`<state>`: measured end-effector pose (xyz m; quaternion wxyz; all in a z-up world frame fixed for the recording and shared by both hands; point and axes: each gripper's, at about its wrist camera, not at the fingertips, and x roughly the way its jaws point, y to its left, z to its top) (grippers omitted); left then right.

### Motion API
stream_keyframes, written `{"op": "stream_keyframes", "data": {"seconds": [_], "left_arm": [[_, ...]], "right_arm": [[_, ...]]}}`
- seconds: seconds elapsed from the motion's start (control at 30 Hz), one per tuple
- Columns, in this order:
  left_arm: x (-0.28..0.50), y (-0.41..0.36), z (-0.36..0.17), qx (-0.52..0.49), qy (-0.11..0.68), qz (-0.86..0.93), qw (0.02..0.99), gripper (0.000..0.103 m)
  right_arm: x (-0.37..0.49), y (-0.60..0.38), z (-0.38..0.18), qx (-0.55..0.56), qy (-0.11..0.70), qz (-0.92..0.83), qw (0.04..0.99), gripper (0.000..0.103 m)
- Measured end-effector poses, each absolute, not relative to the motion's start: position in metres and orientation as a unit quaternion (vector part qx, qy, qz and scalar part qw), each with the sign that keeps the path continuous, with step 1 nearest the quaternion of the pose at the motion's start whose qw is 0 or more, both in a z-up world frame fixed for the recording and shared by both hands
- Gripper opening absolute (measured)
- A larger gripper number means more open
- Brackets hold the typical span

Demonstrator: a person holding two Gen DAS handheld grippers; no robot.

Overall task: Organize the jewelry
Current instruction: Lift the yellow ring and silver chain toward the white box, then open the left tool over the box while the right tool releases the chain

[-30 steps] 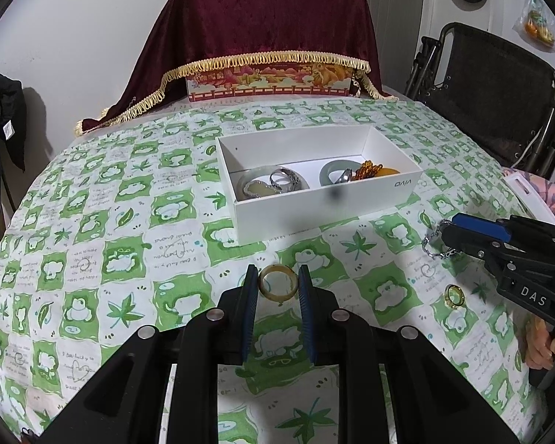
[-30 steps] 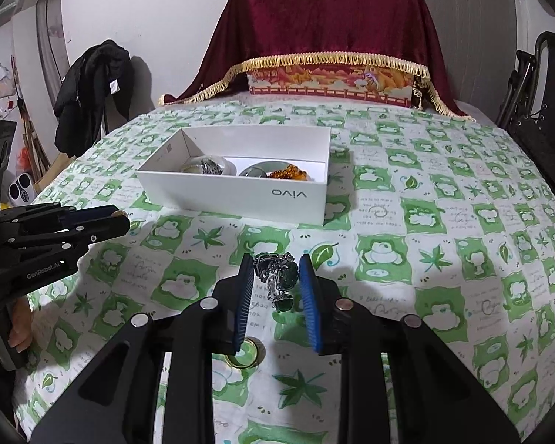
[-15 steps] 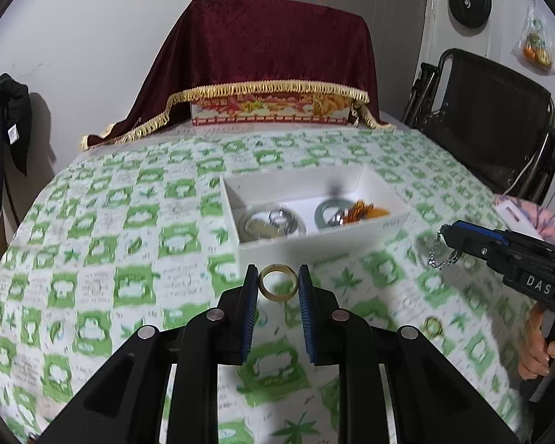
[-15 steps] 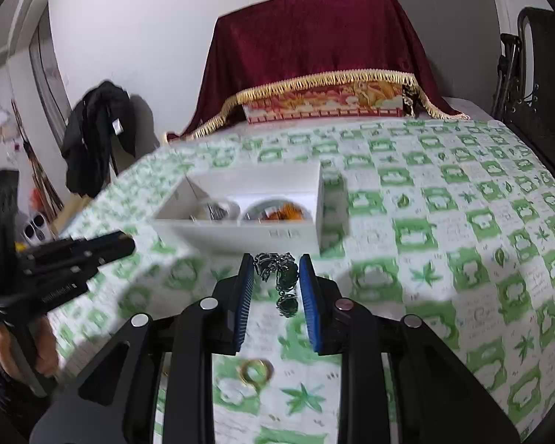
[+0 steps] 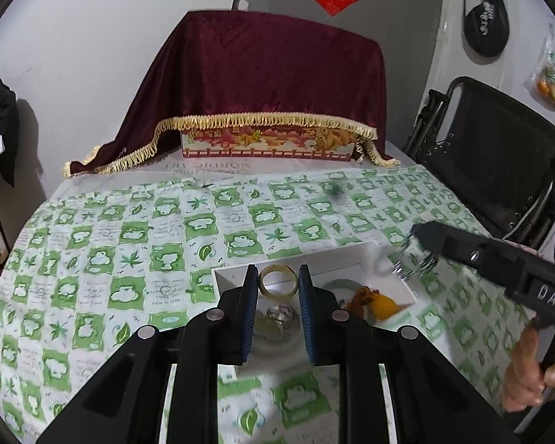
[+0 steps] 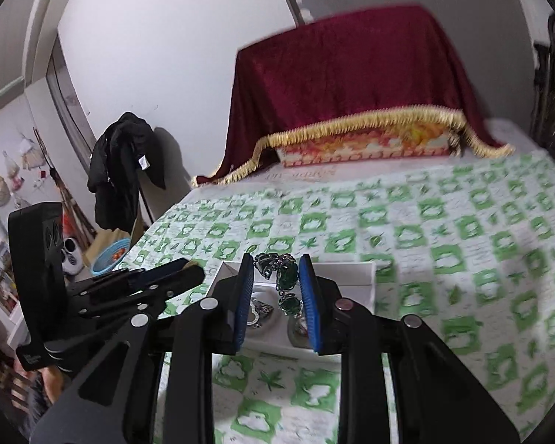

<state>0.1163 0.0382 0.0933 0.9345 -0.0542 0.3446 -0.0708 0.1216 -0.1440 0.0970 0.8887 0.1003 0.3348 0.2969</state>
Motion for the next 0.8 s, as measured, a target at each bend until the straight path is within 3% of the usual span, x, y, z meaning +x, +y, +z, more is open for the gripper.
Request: {"op": "stream_keyframes", "data": {"seconds": [0.43, 0.7, 0.8], "left_arm": [[0.148, 0.042, 0.043, -0.062, 0.399, -0.079, 0.911, 0.023], [0.140, 0.045, 0.052, -0.065, 0.384, -0.071, 0.918, 0.047], [0.134, 0.048, 0.060, -0.069, 0.372, -0.068, 0.923, 0.053]], "right_arm": [[0.163, -0.132, 0.040, 0.087, 0.394, 0.277, 0.872, 0.026], [0.159, -0.135, 0.043, 0.090, 0.384, 0.274, 0.877, 0.027], [0.157, -0.137, 0.046, 0.090, 0.377, 0.268, 0.882, 0.032]]}}
